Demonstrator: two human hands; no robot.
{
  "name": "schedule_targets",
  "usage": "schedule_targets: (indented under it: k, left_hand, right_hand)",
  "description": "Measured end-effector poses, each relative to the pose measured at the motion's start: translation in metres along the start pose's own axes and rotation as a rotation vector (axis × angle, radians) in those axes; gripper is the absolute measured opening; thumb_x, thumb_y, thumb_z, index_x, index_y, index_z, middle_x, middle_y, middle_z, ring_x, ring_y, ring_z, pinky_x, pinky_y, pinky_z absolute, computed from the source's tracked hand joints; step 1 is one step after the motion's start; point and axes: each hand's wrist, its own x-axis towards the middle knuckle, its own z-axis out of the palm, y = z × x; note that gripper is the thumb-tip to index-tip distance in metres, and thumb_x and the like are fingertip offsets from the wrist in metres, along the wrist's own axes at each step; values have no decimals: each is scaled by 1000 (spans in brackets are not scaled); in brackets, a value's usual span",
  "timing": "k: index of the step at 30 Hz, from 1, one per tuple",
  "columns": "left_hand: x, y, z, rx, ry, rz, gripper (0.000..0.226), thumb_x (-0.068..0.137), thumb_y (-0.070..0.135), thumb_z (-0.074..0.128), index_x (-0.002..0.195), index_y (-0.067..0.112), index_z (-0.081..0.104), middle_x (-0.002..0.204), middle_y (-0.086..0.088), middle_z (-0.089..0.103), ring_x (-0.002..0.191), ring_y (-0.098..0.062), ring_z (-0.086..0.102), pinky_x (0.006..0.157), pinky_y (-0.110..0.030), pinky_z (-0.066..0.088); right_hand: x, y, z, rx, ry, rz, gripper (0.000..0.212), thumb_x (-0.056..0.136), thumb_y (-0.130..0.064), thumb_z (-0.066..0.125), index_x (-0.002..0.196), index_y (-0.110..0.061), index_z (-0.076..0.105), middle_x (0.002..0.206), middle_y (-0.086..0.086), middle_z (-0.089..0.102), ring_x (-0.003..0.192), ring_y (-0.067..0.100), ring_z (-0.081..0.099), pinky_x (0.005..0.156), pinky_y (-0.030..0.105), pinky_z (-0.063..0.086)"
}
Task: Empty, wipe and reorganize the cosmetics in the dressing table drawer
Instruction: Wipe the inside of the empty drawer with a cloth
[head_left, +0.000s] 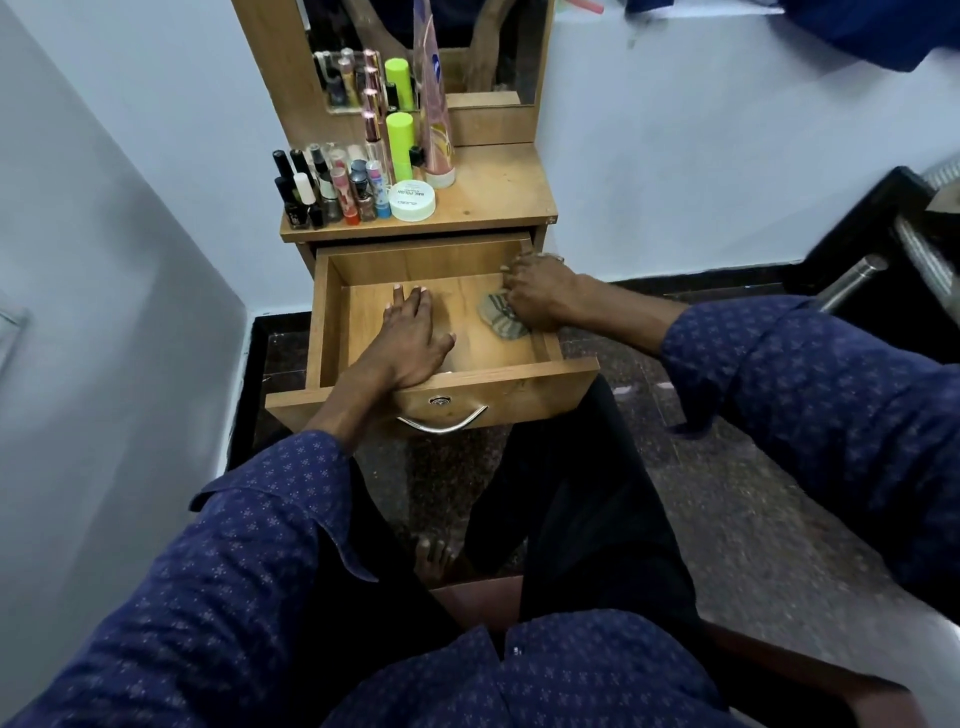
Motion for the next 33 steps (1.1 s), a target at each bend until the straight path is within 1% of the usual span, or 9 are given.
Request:
schedule_targets:
  k: [6,11,15,18,21,23,27,30,33]
  left_hand:
    - [2,-4,1,-11,3,-12,80,111,43,40,166,3,-2,174,-16,-7,160,-32,-18,129,-42,-7]
    - [4,-1,6,-1,-10,9,78,111,42,38,165,3,-2,174,-16,-6,160,-32,-18,128,-42,-7]
    - [3,1,7,15,-39,11,77,112,41,38,165,3,-2,174,-16,-6,159,-32,-19,128,-43,-8]
    - [1,2,5,14,-38,10,77,112,41,38,165,3,-3,174,-16,-7,159,-32,-19,129,-43,-7]
    - [2,2,2,9,-31,-3,78,111,39,39,165,1,-3,174,-17,-7,159,-33,-19,129,-43,-7]
    - [2,1,1,-12,-32,-16,78,111,38,40,165,1,-3,174,-16,-8,159,-33,-19,129,-42,-8]
    - [1,-4,4,-25,-35,-27,78,112,39,39,165,3,-4,174,-15,-9,159,-31,-20,128,-41,-9]
    - [2,-2,5,-25,-37,-13,76,112,39,38,165,3,-3,174,-15,-9,159,-31,-21,128,-40,-9]
    - [3,2,7,-18,-40,-4,76,112,39,37,165,3,-2,174,-16,-7,159,-32,-19,128,-42,-8]
  right_hand:
    - [-13,-17,-13,-51,-356,-112,19,98,-23,62,99,-7,71,99,3,69,83,22,69,76,37,61]
    - [-7,0,-26,20,-470,-198,18,97,-25,65,105,-15,78,98,-1,73,88,23,69,85,48,62]
    - [7,6,-37,-43,-383,-72,21,93,-20,69,113,-15,74,110,3,71,86,21,65,70,35,53]
    - [18,7,-27,-113,-190,-16,32,96,-33,66,122,-15,70,129,3,65,112,25,66,83,35,55]
    - [22,11,-13,-101,-79,-4,36,98,-39,57,121,-13,70,129,7,67,116,28,64,100,48,54]
    - [12,4,-15,-76,-123,-30,35,99,-38,58,119,-12,70,125,9,70,111,28,67,96,42,55]
    - [-6,-19,-20,-47,-378,-96,21,97,-23,64,110,-9,72,103,6,66,80,20,65,66,33,53]
    - [-15,-23,-13,-9,-407,-93,19,97,-16,58,106,-8,73,100,6,67,81,22,67,70,37,60]
    - [-6,-16,-18,4,-405,-93,11,93,-11,60,90,-8,70,92,4,65,73,19,62,63,34,53]
